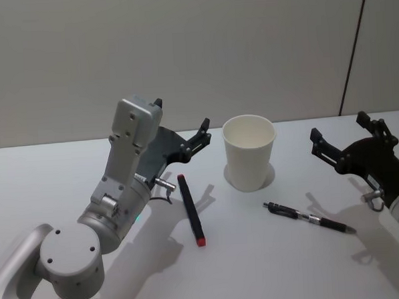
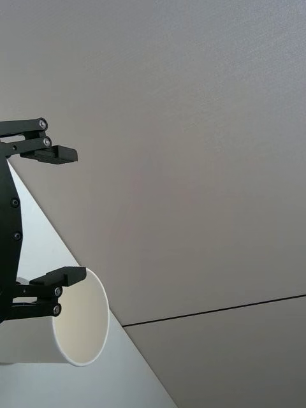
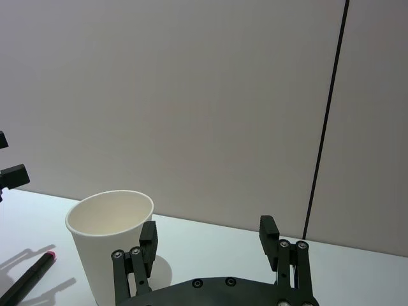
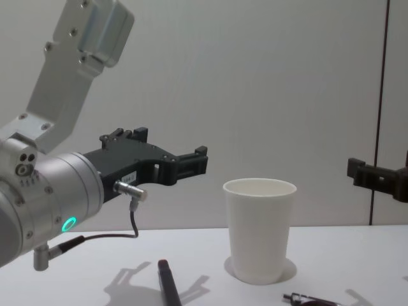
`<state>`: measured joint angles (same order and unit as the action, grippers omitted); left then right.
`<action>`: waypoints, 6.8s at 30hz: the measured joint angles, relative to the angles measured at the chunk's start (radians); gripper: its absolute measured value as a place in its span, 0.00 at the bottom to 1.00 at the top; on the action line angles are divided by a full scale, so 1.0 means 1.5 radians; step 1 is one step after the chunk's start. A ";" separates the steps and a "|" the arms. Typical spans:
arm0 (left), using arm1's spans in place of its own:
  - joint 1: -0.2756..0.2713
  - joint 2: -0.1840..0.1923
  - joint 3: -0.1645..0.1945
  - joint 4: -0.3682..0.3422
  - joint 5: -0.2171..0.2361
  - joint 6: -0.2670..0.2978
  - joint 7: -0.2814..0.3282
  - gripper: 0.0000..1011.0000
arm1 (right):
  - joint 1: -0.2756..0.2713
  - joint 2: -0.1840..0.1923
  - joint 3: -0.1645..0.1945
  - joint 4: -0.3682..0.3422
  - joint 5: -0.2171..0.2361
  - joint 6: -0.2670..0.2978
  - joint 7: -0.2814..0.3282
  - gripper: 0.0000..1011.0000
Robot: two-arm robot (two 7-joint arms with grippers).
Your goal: Place the pen into the pen holder.
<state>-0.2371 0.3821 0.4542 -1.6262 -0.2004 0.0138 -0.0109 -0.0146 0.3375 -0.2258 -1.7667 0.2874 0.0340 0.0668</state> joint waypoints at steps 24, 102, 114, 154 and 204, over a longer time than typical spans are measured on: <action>0.000 0.000 0.000 0.000 0.000 0.000 0.000 0.99 | 0.000 0.000 0.000 0.000 0.000 0.000 0.000 0.99; 0.000 0.000 0.000 0.000 0.000 0.000 0.000 0.99 | -0.018 0.117 0.020 -0.039 -0.049 0.219 0.214 0.99; 0.000 0.000 0.000 0.000 0.000 0.000 0.000 0.99 | 0.002 0.096 0.006 0.006 -0.054 0.212 0.235 0.99; 0.000 0.000 0.000 0.000 0.000 0.000 0.000 0.99 | 0.057 0.053 -0.027 0.102 -0.084 0.190 0.287 0.98; 0.000 0.000 0.000 0.000 0.000 0.000 0.000 0.99 | 0.069 0.045 -0.031 0.104 -0.069 0.203 0.293 0.20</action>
<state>-0.2371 0.3821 0.4542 -1.6262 -0.2004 0.0138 -0.0109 0.0882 0.4052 -0.2728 -1.6101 0.1845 0.3385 0.5064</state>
